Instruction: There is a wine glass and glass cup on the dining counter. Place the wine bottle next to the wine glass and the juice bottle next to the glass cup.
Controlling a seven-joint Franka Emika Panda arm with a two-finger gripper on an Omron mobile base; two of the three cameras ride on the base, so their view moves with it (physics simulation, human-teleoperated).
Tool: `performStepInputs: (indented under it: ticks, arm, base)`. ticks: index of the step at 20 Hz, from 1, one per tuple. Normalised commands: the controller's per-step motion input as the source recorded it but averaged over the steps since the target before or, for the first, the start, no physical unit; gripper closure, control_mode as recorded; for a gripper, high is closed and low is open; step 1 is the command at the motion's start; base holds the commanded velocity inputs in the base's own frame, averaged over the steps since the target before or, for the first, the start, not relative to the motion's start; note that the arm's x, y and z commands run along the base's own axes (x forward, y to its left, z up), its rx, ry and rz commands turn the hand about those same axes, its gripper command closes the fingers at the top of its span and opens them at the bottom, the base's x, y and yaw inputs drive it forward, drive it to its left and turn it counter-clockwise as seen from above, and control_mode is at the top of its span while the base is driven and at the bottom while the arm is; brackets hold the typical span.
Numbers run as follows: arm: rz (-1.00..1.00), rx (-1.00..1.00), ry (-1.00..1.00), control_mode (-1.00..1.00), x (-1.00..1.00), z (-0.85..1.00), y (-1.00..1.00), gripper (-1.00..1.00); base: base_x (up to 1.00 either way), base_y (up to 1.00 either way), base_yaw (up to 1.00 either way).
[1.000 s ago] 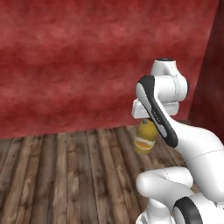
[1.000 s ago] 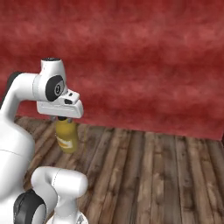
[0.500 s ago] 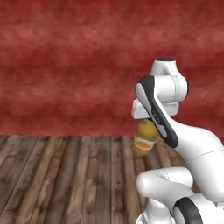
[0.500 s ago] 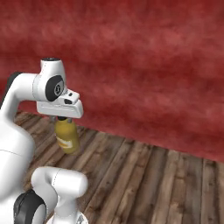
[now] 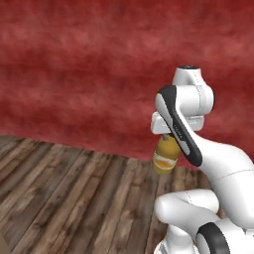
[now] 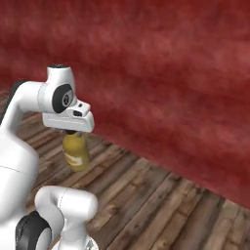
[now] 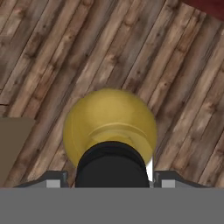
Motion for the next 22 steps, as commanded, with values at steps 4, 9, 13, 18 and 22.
performStepInputs:
  ticks: [4,9,13,18,22]
  arm:
    - [0.00,0.00,0.00,1.00,0.00,0.00,0.00,1.00]
    - [0.00,0.00,0.00,1.00,0.00,0.00,0.00,1.00]
    - [0.00,0.00,0.00,1.00,0.00,0.00,0.00,1.00]
    - [0.00,0.00,0.00,1.00,0.00,0.00,0.00,1.00]
    - [0.00,0.00,0.00,1.00,0.00,0.00,0.00,1.00]
  base:
    - [0.49,-0.08,0.58]
    - [0.52,-0.09,0.53]
    - [0.54,-0.10,0.50]
    - [0.54,-0.12,0.43]
    - [0.67,-0.17,0.27]
